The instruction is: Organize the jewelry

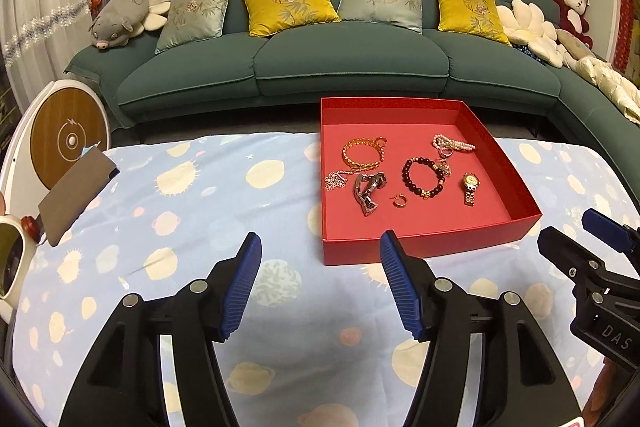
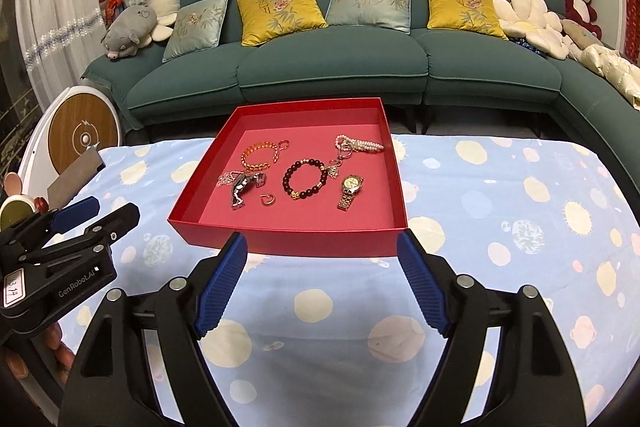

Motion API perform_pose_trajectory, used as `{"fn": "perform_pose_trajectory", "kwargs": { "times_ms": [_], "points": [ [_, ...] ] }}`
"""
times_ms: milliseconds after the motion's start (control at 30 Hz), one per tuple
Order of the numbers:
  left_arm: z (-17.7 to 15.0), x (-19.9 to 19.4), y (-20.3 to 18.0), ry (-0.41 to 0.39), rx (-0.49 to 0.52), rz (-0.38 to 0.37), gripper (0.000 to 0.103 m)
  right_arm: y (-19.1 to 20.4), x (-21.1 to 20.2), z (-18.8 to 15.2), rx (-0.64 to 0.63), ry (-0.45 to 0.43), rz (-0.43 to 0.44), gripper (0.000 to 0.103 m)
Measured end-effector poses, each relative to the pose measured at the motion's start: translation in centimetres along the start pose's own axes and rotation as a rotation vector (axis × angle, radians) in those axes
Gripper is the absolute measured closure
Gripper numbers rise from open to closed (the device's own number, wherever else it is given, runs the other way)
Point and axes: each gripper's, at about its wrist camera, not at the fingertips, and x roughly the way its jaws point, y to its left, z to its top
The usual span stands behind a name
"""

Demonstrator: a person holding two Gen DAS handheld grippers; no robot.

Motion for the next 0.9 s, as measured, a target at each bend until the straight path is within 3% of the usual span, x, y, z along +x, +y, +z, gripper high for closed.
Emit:
{"fn": "perform_pose_trajectory", "kwargs": {
  "times_ms": [167, 467, 900],
  "points": [
    [-0.4, 0.4, -0.1, 0.017, 0.004, -0.001, 0.043, 0.1, 0.3, 0.0, 0.002, 0.008, 0.004, 0.028],
    [-0.9, 0.0, -0.4, 0.008, 0.008, 0.008, 0.033, 0.7, 0.3, -0.2, -0.01, 0.006, 0.008, 0.025],
    [-1.2, -0.1, -1.2, 0.004, 0.047, -0.002, 0.031, 1.9, 0.1, -0.5, -0.059, -0.005, -0.006, 0.025]
  ]
}}
